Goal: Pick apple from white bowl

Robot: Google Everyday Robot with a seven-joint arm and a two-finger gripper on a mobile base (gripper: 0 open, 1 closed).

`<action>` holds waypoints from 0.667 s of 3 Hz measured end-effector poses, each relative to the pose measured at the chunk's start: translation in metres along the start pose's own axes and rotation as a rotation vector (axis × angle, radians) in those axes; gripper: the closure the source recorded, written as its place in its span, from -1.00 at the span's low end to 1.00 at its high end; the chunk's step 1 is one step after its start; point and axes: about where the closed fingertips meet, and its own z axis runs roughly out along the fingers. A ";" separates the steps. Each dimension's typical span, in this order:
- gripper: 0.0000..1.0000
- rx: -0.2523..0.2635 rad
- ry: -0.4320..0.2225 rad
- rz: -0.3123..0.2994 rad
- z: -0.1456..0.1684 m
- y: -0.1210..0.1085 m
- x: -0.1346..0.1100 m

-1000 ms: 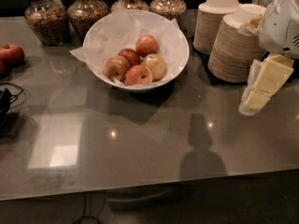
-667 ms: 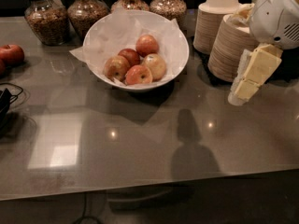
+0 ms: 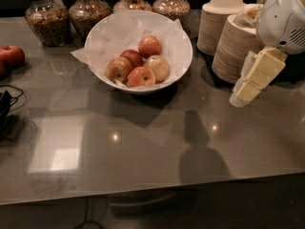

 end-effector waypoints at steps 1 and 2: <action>-1.00 0.049 -0.064 0.027 0.018 -0.016 -0.005; -1.00 0.073 -0.110 0.025 0.036 -0.033 -0.018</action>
Offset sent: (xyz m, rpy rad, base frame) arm 0.0759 0.0372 -0.0157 0.1569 -0.1206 -0.0164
